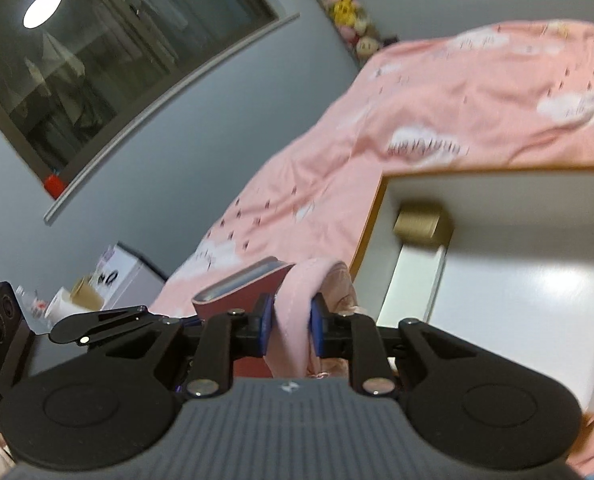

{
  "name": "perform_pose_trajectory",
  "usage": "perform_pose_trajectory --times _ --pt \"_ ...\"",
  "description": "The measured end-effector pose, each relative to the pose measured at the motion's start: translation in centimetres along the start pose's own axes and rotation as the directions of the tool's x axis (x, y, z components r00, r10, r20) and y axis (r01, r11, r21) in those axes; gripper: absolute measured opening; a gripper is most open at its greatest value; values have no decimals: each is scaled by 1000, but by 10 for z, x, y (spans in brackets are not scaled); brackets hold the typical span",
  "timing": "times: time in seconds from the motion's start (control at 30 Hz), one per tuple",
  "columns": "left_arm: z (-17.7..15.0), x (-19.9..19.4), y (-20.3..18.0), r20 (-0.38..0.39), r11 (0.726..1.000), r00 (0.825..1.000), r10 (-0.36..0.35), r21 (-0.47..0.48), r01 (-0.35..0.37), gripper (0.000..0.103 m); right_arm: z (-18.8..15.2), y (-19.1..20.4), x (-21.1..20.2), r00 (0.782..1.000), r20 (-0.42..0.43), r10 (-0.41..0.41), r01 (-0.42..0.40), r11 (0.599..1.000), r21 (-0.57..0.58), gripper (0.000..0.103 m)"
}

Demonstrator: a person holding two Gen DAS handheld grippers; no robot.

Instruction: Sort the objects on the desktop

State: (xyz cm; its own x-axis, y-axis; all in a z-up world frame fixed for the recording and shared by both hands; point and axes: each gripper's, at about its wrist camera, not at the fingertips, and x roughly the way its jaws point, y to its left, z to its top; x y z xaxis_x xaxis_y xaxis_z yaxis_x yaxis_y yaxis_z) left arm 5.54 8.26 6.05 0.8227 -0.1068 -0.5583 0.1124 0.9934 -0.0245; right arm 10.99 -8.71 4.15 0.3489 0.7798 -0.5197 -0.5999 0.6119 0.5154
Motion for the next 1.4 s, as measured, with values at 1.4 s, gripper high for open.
perform_pose_trajectory --times 1.4 --pt "-44 157 -23 -300 991 951 -73 -131 35 21 -33 -109 50 966 -122 -229 244 961 130 28"
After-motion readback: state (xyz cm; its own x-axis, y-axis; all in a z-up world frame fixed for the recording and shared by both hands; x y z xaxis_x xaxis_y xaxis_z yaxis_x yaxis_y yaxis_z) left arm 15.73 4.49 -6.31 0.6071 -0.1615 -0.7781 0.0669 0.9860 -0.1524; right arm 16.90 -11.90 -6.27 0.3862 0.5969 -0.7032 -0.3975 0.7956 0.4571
